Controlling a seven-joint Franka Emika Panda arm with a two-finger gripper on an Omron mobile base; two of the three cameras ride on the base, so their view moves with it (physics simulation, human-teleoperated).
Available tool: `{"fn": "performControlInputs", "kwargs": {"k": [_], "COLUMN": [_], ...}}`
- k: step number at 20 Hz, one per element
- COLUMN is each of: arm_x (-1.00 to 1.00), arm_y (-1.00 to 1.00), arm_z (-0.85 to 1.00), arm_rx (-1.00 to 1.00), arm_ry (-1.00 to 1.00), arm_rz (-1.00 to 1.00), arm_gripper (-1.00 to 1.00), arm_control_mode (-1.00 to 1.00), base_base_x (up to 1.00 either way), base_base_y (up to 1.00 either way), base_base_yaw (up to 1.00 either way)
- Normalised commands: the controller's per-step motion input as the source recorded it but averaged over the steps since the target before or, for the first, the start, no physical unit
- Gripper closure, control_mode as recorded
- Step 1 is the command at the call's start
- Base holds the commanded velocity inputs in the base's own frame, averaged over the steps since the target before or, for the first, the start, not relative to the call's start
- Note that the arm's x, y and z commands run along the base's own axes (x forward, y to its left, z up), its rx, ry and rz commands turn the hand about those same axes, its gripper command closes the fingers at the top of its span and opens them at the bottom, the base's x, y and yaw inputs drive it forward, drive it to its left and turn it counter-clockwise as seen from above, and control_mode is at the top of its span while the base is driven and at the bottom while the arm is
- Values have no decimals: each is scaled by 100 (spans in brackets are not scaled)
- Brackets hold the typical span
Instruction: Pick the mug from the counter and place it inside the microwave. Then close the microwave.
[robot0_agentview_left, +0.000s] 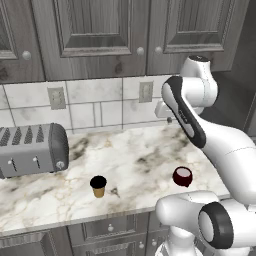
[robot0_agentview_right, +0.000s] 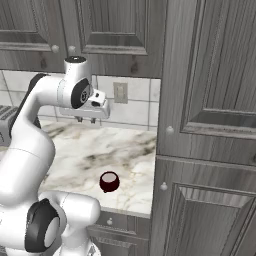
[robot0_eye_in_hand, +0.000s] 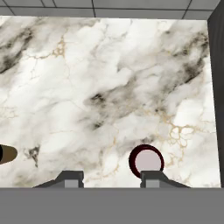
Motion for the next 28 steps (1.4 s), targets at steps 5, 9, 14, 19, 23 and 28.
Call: {"fn": "performControlInputs", "kwargs": {"k": [5,9,14,19,23,28], "arm_x": [0,-4,-32,-30,-32,-16], "arm_y": [-2,9,2,-24,-33,-28], "arm_z": [-1,0,-13,-37,-39,-31], "arm_rx": [1,0,0,0,-1,-10], "arm_ry": [0,0,4,5,0,5], "arm_rz": [0,0,2,3,4,3], "arm_gripper": [-100,-100,-100,-100,-100,-100], "arm_control_mode": [-100,-100,-100,-100,-100,-100], "base_base_x": [0,0,0,0,0,0], "base_base_y": [0,0,0,0,0,0], "base_base_yaw": [0,0,0,0,0,0]}}
